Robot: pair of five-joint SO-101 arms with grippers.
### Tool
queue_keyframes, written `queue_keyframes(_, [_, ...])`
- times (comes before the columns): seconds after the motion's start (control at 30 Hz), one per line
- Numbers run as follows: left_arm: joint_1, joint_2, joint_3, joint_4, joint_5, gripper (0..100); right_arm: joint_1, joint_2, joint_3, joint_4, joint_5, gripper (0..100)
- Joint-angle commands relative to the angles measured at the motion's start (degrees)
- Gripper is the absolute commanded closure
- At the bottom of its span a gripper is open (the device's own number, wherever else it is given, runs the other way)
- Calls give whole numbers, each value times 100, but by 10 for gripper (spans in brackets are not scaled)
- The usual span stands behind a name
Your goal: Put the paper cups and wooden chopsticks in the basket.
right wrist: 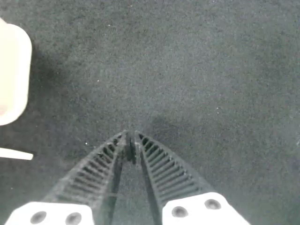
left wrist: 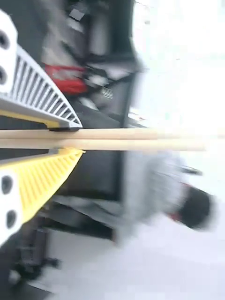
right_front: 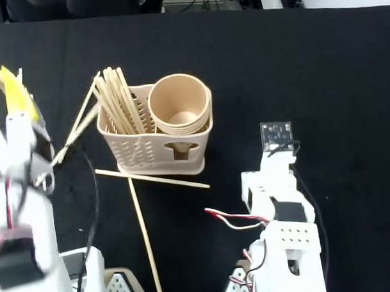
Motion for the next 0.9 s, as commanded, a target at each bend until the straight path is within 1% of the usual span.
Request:
queue_keyframes(0.0, [567, -396, -251, 26, -44, 972, -79, -13, -13, -88, 0, 983])
queue_keyframes(0.27, [2123, -290, -242, 18, -26, 972, -79, -13, -13, -88, 0, 983])
queue_keyframes(0.37, [2484, -9, -136, -97, -26, 972, -79, -13, -13, -88, 0, 983])
queue_keyframes(0.5, [2580, 677, 101, -563, 44, 972, -79, -13, -13, -88, 0, 983])
queue_keyframes(0.63, [2536, 1301, 215, -826, 527, 971, -70, -13, -13, -88, 0, 983])
queue_keyframes(0.87, [2545, 1934, 813, -1371, 589, 970, -70, -13, -13, -88, 0, 983])
